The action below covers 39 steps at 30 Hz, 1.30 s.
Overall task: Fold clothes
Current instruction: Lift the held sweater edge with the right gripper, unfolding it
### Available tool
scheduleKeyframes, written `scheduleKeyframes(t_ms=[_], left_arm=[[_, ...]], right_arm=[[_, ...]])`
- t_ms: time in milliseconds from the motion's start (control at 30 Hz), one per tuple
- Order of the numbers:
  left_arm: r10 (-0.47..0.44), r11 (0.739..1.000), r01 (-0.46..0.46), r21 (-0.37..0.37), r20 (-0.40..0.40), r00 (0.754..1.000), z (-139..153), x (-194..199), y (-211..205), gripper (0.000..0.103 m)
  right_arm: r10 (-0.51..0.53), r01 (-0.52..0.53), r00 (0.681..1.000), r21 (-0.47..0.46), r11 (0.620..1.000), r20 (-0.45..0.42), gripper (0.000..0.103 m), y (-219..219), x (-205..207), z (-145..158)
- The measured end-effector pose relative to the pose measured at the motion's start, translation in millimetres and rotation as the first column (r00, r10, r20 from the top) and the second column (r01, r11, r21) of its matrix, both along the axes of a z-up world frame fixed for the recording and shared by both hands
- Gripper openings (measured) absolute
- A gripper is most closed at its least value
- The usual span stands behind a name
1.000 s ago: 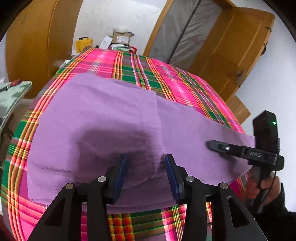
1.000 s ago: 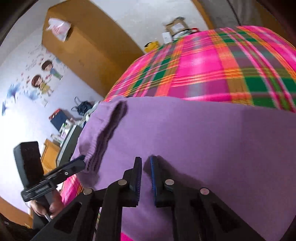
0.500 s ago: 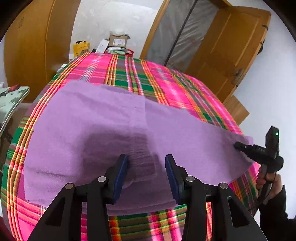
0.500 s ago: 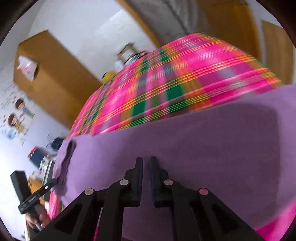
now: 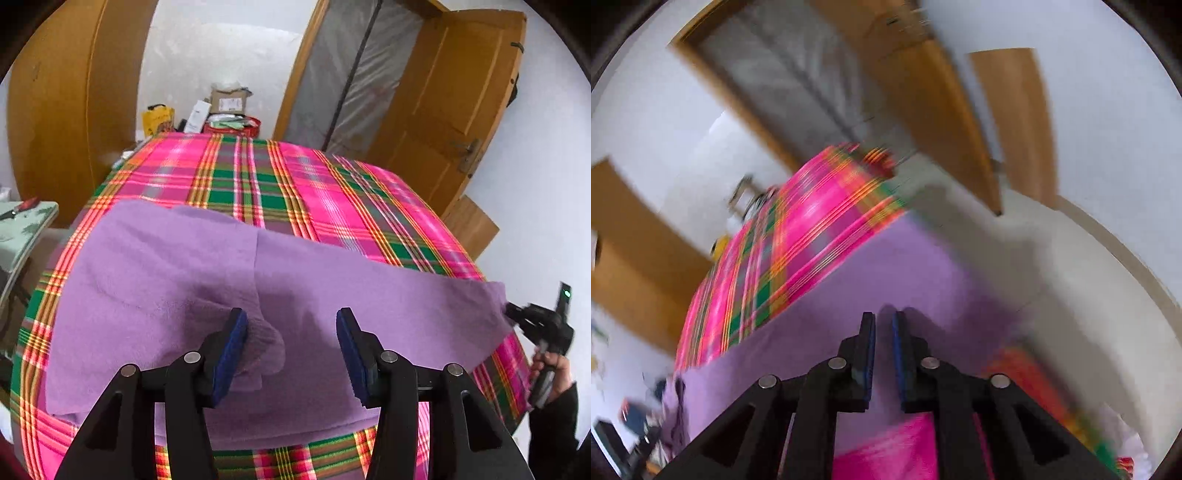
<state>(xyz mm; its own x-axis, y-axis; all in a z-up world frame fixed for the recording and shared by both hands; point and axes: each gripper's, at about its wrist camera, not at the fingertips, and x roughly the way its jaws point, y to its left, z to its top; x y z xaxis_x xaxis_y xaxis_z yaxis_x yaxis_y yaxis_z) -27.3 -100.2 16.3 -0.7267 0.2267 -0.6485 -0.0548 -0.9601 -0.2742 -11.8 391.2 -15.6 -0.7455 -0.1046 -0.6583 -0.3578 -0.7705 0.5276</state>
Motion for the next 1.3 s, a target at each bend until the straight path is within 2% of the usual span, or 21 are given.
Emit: scheduleKeyframes(t_ms=[67,300,367,633,1000,1300], left_arm=[[0.010,1.000,-0.010,0.009,-0.011,1.000,4,-1,-1,0.052],[-0.001,1.000,0.001,0.013,-0.008,1.000,9,-3,6,0.052],[-0.019,1.000,0.019,0.009,0.004,1.000,5,-4,14,0.052],[-0.109,0.994,0.109,0.009,0.042,0.993,-8,-9,44,0.054],[-0.163,0.986,0.161,0.031,0.094,0.982,-31,-11,63,0.054],[-0.176,0.984,0.171,0.049,0.120,0.977,-41,-15,67,0.054]], right_arm=[[-0.039,0.039,0.999,-0.028,0.999,-0.019,0.023,16,13,1],[-0.066,0.057,0.996,-0.127,0.990,-0.065,0.028,37,46,-6],[-0.088,0.078,0.994,-0.145,0.986,-0.066,0.039,41,54,-9],[-0.097,0.071,0.991,-0.249,0.966,-0.092,0.041,50,61,-20],[-0.025,-0.002,0.992,-0.225,0.974,-0.120,0.041,52,34,-21],[-0.019,-0.022,0.989,-0.276,0.961,-0.145,0.040,55,29,-25]])
